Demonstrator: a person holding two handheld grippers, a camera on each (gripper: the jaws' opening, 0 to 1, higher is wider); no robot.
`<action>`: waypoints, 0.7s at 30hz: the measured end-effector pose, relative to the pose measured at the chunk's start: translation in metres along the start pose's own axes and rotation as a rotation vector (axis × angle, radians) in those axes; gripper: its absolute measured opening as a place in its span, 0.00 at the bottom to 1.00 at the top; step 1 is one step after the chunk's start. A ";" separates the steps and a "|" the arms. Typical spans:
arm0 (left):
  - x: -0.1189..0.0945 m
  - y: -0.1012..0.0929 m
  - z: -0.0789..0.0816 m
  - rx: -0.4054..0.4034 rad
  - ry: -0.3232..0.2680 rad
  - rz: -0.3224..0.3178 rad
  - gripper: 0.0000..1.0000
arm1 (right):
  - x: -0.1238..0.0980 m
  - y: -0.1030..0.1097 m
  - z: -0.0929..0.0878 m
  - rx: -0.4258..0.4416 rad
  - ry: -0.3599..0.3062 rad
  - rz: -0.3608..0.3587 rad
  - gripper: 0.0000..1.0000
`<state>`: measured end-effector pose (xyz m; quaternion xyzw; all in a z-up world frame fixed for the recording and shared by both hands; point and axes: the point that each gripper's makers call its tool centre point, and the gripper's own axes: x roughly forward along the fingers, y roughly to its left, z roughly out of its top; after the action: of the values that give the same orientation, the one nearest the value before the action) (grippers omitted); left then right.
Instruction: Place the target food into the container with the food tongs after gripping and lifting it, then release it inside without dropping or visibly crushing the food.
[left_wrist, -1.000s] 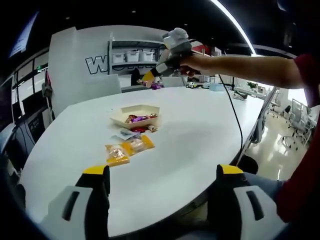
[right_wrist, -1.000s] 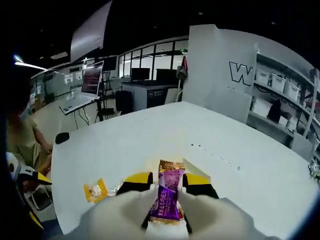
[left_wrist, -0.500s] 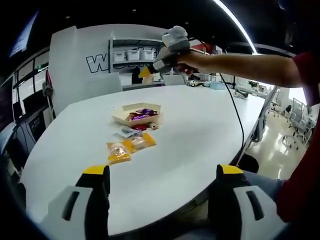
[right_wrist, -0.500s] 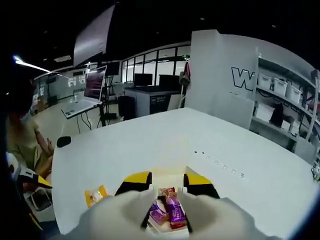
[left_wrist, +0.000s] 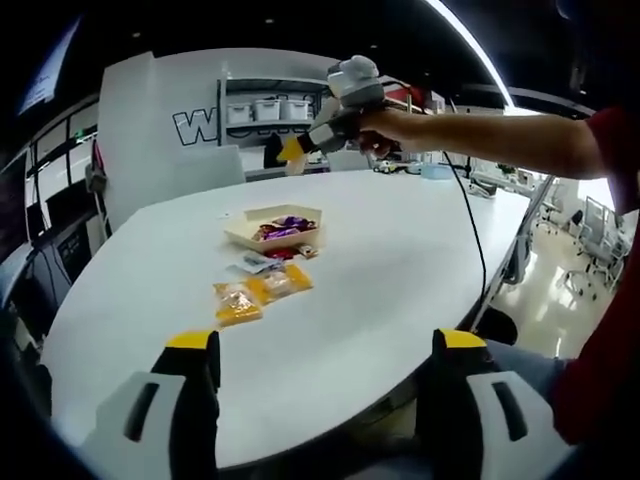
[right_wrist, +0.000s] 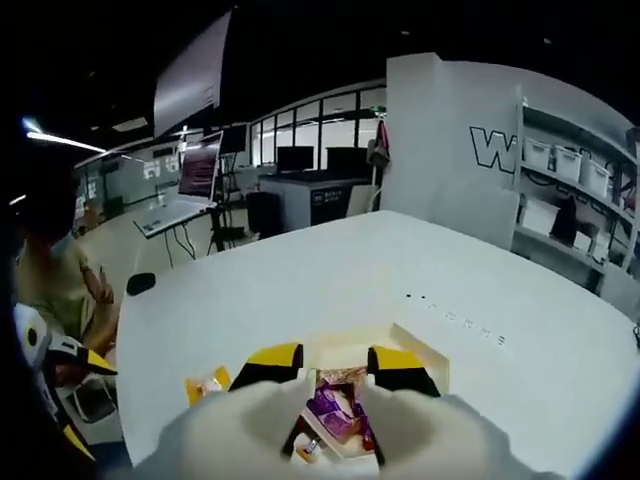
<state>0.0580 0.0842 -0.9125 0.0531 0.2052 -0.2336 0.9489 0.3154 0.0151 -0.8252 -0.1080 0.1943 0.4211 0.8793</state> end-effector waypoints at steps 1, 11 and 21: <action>0.000 -0.001 -0.001 0.001 0.002 -0.001 0.85 | 0.000 0.002 -0.002 0.000 0.004 0.003 0.20; -0.003 -0.004 -0.001 0.009 0.002 -0.006 0.85 | -0.003 0.018 -0.016 -0.034 0.007 0.028 0.20; 0.002 -0.007 0.004 0.021 0.000 -0.010 0.85 | 0.000 0.033 -0.049 -0.041 0.052 0.073 0.21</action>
<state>0.0574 0.0761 -0.9097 0.0619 0.2032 -0.2406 0.9471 0.2775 0.0183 -0.8706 -0.1296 0.2124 0.4540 0.8556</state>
